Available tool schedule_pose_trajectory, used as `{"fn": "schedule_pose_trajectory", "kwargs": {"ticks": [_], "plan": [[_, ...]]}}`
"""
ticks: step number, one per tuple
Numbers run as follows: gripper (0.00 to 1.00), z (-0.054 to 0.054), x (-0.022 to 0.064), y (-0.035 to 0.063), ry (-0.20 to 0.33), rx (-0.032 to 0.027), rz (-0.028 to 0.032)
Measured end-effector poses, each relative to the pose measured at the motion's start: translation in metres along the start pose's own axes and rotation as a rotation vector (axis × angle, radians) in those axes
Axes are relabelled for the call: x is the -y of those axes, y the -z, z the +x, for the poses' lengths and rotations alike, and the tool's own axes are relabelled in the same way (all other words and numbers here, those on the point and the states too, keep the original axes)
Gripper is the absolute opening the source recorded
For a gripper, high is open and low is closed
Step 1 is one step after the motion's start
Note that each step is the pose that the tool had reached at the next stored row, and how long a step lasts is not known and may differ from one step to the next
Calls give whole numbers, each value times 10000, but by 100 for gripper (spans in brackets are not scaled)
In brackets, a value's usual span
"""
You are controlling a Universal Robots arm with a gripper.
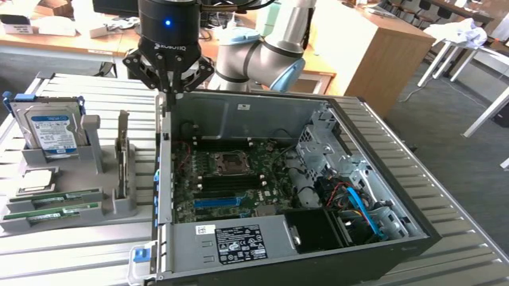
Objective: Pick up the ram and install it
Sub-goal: 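Reach for the ram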
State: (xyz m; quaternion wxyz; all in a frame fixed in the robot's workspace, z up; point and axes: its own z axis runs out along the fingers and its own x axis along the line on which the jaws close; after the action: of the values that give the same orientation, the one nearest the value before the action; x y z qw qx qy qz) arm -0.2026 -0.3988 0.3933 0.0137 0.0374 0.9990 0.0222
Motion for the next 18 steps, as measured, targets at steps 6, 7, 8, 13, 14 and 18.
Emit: {"fn": "schedule_pose_trajectory", "kwargs": {"ticks": [6,7,8,13,14,18], "plan": [[10,55,4,2,1,0,0],[10,64,5,2,0,0,0],[10,72,5,2,0,0,1],[10,108,8,3,0,0,0],[10,114,9,3,0,1,0],[10,143,11,4,0,0,1]]}}
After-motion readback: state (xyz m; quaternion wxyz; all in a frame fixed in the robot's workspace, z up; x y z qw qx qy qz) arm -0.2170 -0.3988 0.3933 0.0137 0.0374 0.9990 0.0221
